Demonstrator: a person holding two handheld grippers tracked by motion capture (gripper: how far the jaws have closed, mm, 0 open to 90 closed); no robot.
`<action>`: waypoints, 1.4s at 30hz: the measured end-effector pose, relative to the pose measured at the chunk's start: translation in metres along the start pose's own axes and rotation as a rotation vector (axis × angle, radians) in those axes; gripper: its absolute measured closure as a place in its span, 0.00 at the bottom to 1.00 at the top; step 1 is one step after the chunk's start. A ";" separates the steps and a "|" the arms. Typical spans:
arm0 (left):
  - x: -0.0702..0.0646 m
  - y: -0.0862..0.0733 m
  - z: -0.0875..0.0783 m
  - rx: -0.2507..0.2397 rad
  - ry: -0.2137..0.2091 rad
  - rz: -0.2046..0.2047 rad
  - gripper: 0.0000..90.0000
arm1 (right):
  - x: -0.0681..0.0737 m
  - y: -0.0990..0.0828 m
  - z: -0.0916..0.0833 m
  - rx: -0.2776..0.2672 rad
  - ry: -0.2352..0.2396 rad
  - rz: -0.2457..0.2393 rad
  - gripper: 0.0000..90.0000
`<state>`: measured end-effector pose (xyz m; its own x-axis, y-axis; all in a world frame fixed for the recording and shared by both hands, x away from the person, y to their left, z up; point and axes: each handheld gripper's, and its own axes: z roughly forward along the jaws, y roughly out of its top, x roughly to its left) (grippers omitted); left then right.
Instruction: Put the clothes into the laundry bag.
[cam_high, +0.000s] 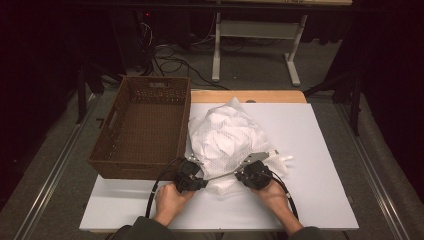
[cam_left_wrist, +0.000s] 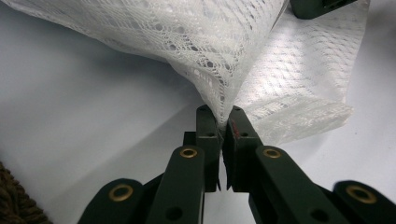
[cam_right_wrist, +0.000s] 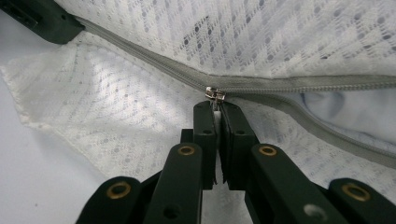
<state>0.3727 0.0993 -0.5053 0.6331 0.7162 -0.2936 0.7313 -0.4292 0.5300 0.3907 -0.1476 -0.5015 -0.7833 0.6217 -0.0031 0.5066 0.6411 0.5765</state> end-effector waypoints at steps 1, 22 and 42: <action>0.000 0.000 0.000 -0.002 -0.001 -0.002 0.95 | 0.000 0.000 0.000 0.004 0.002 0.011 0.96; 0.003 0.001 0.000 0.005 -0.026 -0.004 0.95 | -0.004 -0.003 -0.006 0.026 -0.033 0.011 0.96; 0.002 -0.001 0.000 -0.008 -0.015 0.007 0.95 | -0.014 -0.011 -0.012 0.026 -0.050 0.029 0.96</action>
<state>0.3733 0.1007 -0.5066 0.6421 0.7046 -0.3020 0.7249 -0.4299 0.5383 0.3917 -0.1694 -0.4981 -0.7494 0.6615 -0.0275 0.5386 0.6333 0.5557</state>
